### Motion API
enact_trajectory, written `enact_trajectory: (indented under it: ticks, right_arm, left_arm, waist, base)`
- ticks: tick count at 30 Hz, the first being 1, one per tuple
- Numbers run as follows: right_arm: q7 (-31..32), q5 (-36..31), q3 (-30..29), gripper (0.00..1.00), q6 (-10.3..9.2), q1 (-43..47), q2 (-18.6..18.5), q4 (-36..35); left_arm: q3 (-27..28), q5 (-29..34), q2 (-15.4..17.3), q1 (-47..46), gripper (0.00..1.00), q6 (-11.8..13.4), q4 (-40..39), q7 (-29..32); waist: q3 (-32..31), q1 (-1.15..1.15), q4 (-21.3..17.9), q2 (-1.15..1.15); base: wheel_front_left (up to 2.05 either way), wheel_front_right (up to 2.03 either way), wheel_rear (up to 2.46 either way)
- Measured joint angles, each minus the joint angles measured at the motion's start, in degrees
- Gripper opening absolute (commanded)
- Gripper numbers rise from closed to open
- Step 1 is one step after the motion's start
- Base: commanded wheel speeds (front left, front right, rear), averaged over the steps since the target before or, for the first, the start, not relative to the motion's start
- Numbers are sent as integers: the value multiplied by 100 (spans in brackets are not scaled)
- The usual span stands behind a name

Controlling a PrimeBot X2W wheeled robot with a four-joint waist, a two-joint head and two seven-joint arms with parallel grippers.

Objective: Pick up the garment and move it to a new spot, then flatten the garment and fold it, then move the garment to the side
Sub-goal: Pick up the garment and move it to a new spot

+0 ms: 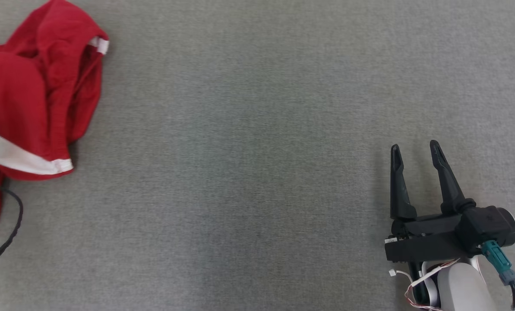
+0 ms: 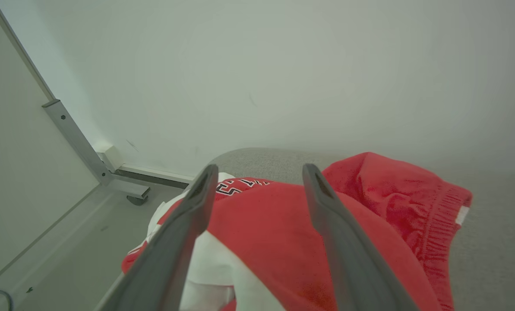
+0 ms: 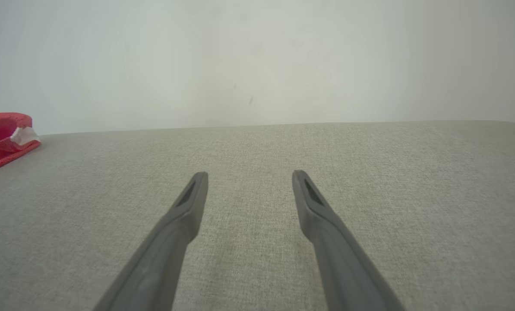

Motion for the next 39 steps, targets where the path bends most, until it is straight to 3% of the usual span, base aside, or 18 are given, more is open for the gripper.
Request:
enact_trajectory:
  ticks: [6,15,16,17,21,31,39]
  right_arm:
    - [0,35,2,100,0,-5,-1,-14]
    - [0,105,14,100,0,-9,-2,-8]
    - [0,108,13,100,0,-9,-2,-5]
    - [0,109,10,100,0,-9,-2,-5]
    - [0,116,9,100,0,-4,-2,11]
    - [0,300,-11,100,0,138,-2,135]
    - [0,535,70,100,0,252,1,248]
  left_arm:
    - [-276,-257,202,-255,100,-4,703,838]
    - [-705,-515,409,-270,100,-4,1100,1714]
    - [-732,-514,431,-272,22,-4,1152,1817]
    - [-749,-524,453,-271,0,-4,1194,1878]
    - [-791,-546,489,-280,0,-4,1305,1925]
    - [-868,-263,714,-532,0,154,820,620]
    - [-1157,-64,846,-886,0,133,-15,246]
  waist:
    - [106,0,-263,0]
    - [5,-1,-402,0]
    - [-6,-1,-413,0]
    - [-18,-2,-424,0]
    - [-91,-1,-460,-1]
    - [-514,-2,-480,-1]
    - [-928,-2,-535,-2]
  base:
    - [0,0,0]
    - [0,0,0]
    - [0,0,0]
    - [0,0,0]
    - [0,0,0]
    - [0,0,0]
    - [0,0,0]
